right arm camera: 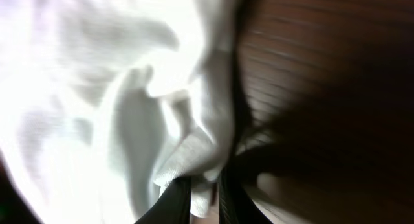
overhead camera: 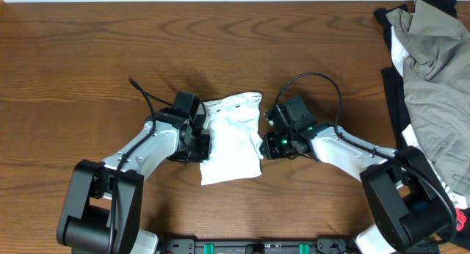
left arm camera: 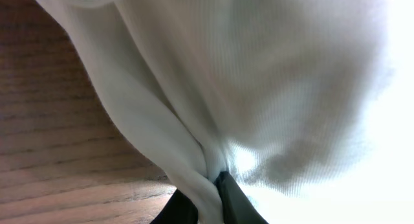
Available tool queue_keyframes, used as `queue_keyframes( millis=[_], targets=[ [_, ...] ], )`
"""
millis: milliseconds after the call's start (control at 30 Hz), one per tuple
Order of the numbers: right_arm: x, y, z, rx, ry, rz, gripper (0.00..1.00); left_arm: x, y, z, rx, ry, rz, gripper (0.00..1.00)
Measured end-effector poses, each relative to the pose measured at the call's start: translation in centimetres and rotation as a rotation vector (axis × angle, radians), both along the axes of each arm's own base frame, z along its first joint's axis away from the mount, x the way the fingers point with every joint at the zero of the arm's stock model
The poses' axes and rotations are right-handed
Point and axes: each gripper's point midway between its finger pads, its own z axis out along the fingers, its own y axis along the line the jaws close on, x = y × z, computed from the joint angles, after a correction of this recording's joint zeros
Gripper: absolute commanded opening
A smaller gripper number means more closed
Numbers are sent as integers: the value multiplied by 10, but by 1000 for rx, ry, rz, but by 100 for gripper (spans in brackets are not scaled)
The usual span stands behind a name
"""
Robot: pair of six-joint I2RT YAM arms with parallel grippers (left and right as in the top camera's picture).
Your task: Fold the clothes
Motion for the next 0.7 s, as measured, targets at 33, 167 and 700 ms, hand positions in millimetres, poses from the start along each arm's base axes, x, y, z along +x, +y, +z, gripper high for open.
queue_keyframes(
  millis=[33,167,700],
  targets=[
    [0,4,2,24,0,10,15,0,0,0,0,0,0,12],
    [0,17,11,106,-14,50,15,0,0,0,0,0,0,12],
    [-7,41,35,284,-30,164,26,0,0,0,3,0,4,13]
  ],
)
